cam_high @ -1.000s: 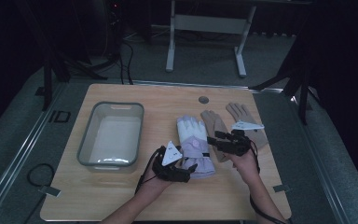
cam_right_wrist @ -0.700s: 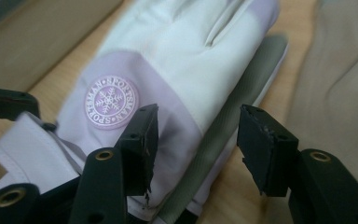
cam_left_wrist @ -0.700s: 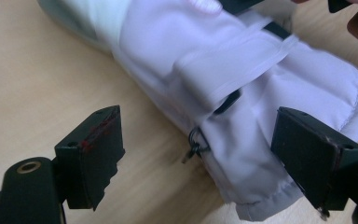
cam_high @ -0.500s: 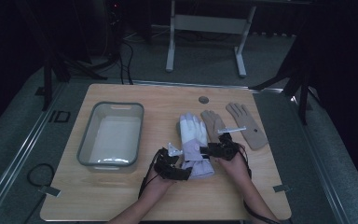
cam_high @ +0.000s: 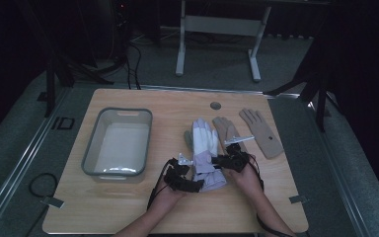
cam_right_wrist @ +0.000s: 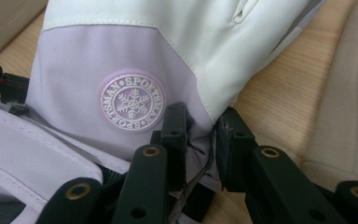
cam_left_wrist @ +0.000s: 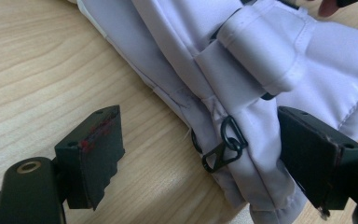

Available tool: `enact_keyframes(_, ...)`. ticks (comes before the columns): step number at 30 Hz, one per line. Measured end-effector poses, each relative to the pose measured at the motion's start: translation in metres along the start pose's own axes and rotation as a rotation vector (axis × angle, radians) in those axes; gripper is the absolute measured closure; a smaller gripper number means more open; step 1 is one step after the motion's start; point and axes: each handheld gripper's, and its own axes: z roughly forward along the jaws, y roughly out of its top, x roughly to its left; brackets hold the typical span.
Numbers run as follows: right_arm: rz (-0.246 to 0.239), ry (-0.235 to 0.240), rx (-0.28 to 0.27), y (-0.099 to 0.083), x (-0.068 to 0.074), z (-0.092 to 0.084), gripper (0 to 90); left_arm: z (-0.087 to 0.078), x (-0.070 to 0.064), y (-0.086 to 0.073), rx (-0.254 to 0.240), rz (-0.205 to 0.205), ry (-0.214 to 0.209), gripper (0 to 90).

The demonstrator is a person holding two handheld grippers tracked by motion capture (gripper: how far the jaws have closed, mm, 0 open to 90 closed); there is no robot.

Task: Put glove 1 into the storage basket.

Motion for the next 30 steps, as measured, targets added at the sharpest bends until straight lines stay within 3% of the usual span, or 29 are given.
enact_keyframes(3,-0.010,-0.029,-0.014,-0.001,0.005,-0.001,75.8,0.001,-0.001,0.002,0.019,0.014,0.000,17.2)
enact_keyframes(4,-0.009,-0.030,-0.016,-0.001,0.005,-0.001,75.9,0.001,-0.001,0.003,0.024,0.023,-0.017,18.7)
enact_keyframes(8,-0.011,-0.046,-0.015,-0.001,0.008,-0.002,76.7,0.000,-0.002,0.003,0.033,0.004,-0.083,39.2)
enact_keyframes(10,-0.012,-0.048,-0.016,-0.001,0.008,-0.002,76.7,0.000,-0.002,0.002,0.028,0.001,-0.089,42.9)
enact_keyframes(13,-0.016,-0.057,-0.020,-0.001,0.011,-0.002,77.3,0.000,-0.001,0.001,0.029,-0.020,-0.133,51.7)
enact_keyframes(19,-0.034,-0.093,-0.031,0.000,0.018,-0.004,78.7,-0.005,0.000,0.005,0.034,-0.007,-0.151,72.1)
enact_keyframes(22,-0.020,-0.090,-0.038,0.001,0.017,-0.007,79.2,-0.006,0.003,0.008,0.038,-0.010,-0.164,74.3)
enact_keyframes(27,-0.031,-0.092,-0.075,0.008,0.020,-0.018,80.0,-0.018,-0.001,0.021,0.050,0.080,-0.115,75.1)
enact_keyframes(30,-0.048,-0.103,-0.085,0.012,0.024,-0.021,80.0,-0.021,0.001,0.025,0.061,0.083,-0.122,75.4)
